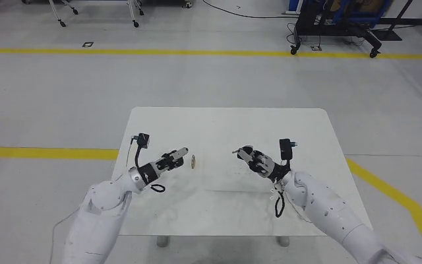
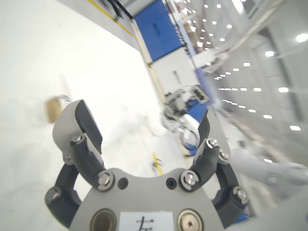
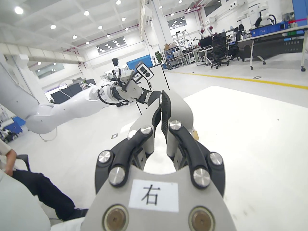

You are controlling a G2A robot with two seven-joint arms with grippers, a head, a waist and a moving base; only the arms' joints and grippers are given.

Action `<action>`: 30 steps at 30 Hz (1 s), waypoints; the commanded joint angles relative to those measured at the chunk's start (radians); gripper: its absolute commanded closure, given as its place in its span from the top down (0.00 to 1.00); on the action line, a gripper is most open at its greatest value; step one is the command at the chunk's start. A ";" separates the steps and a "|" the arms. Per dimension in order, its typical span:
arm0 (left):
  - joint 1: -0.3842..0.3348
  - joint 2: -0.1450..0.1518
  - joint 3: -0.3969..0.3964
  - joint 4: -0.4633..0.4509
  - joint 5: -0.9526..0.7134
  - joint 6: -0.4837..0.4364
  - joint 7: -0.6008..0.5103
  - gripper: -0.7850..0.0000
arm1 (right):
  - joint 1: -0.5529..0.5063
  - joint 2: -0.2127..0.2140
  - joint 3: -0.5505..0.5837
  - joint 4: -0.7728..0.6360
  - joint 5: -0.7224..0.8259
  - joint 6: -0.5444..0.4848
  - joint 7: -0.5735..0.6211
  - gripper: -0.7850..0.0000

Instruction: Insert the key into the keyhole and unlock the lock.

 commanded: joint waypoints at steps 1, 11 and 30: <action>-0.074 -0.007 0.033 0.109 -0.231 0.024 -0.149 1.00 | 0.004 -0.008 -0.011 0.006 0.117 -0.004 0.057 0.00; -0.237 -0.033 0.162 0.312 -0.265 -0.146 -0.310 1.00 | -0.002 0.009 -0.057 -0.080 0.589 -0.004 0.428 0.00; -0.297 -0.055 0.288 0.327 -0.067 -0.322 -0.165 0.54 | 0.059 -0.026 -0.095 -0.031 0.893 0.007 0.843 0.00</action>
